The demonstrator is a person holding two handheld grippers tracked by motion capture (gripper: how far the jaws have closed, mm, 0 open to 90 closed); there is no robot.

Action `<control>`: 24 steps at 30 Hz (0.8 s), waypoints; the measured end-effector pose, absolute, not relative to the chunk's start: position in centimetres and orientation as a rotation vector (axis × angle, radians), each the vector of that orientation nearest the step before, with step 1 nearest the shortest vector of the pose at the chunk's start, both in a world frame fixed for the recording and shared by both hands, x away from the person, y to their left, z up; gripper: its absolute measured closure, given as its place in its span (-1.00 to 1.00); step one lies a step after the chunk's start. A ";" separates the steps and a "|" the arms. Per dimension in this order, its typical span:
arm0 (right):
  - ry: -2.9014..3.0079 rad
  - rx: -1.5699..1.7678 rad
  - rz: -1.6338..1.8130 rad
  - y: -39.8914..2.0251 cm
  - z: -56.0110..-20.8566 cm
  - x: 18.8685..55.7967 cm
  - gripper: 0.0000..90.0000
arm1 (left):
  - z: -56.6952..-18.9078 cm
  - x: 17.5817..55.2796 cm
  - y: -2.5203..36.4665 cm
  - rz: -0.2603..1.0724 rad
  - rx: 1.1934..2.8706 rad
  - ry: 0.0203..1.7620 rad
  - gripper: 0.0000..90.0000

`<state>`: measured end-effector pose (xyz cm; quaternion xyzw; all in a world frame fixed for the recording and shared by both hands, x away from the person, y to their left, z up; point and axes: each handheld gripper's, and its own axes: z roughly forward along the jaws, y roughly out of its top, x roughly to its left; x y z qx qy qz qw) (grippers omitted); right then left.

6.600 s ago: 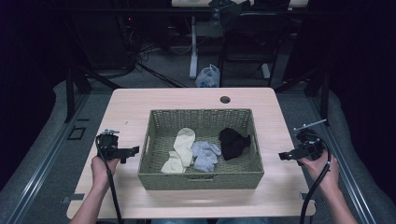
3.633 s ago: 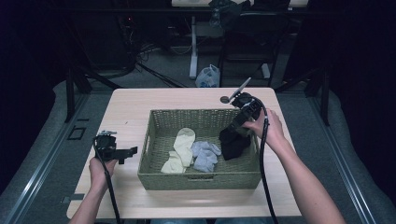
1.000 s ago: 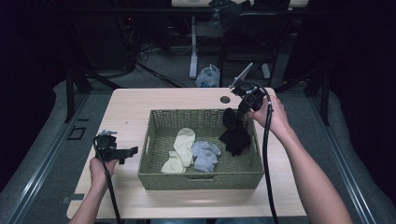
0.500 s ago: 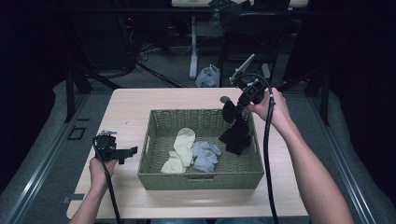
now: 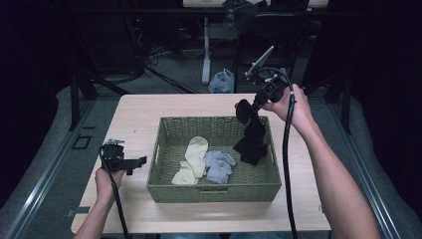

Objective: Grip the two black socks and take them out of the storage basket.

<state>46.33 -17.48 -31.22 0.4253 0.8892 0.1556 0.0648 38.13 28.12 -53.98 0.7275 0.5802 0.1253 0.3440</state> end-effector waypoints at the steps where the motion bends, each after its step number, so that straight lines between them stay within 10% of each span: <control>1: 2.678 1.274 0.477 -17.5 -31.0 46.3 0.94 | -54.0 38.1 28.1 0.326 1.889 1.508 -0.99; 24: 2.587 1.276 0.537 -19.6 -26.1 46.0 0.94 | -54.1 38.2 28.1 0.323 1.888 1.509 -0.99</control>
